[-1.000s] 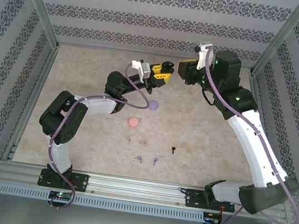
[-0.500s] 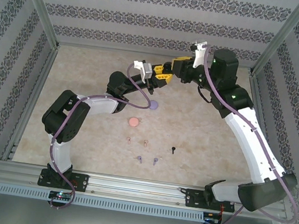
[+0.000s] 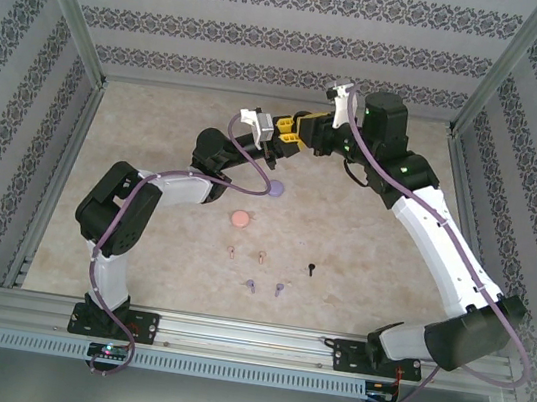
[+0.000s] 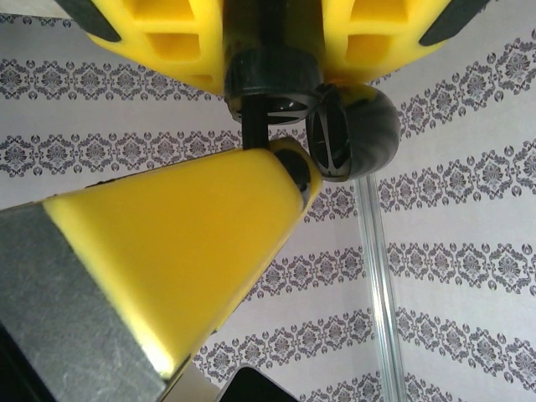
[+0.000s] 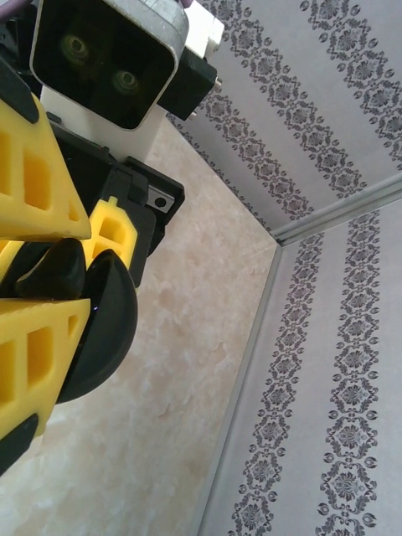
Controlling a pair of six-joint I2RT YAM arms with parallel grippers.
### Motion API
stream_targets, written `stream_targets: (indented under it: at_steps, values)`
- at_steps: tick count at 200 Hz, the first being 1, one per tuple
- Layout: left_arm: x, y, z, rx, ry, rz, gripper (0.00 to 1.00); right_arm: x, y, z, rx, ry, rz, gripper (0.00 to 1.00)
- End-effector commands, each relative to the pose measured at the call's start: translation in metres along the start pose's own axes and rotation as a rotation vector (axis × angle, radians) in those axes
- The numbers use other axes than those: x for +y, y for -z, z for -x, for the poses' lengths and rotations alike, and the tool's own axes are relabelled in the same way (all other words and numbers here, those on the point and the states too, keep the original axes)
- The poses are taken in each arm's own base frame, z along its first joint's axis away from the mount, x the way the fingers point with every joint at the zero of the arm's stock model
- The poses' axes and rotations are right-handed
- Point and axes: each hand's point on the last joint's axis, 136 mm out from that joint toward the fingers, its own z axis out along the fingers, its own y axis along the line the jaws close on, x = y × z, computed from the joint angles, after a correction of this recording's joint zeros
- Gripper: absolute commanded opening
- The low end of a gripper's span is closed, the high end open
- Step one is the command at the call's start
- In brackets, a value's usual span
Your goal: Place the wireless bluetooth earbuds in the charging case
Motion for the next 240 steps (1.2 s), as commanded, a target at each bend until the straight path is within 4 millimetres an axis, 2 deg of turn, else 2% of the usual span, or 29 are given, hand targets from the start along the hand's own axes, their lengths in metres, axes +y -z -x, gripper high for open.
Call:
stream_targets:
  at_steps: [1,64,123,149,172,199,213,240]
  values:
    - [-0.009,-0.005,0.017,-0.058,-0.034,-0.032,0.00,0.000,-0.003,-0.005,0.010,-0.003,0.002,0.21]
    - [-0.009,-0.006,0.017,-0.059,-0.029,-0.036,0.00,0.000,0.002,0.000,0.006,-0.022,0.016,0.20]
    - [-0.009,-0.007,0.017,-0.061,-0.015,-0.036,0.00,0.009,-0.013,-0.031,0.155,0.033,0.042,0.20]
    - [-0.007,-0.007,0.015,-0.059,-0.006,-0.029,0.00,0.008,-0.015,-0.037,0.184,0.051,0.016,0.22]
    - [-0.006,-0.006,0.011,-0.052,0.005,-0.021,0.00,0.005,-0.013,-0.030,0.167,0.047,-0.011,0.34]
    - [-0.004,-0.006,0.006,-0.046,0.014,-0.012,0.00,-0.004,-0.005,-0.011,0.114,0.005,-0.054,0.56]
    - [-0.004,-0.005,0.004,-0.043,0.019,-0.011,0.00,-0.006,0.003,0.004,0.068,-0.023,-0.071,0.65]
    - [-0.003,-0.004,-0.001,-0.037,0.023,-0.004,0.00,-0.011,0.026,0.030,-0.031,-0.099,-0.088,0.75]
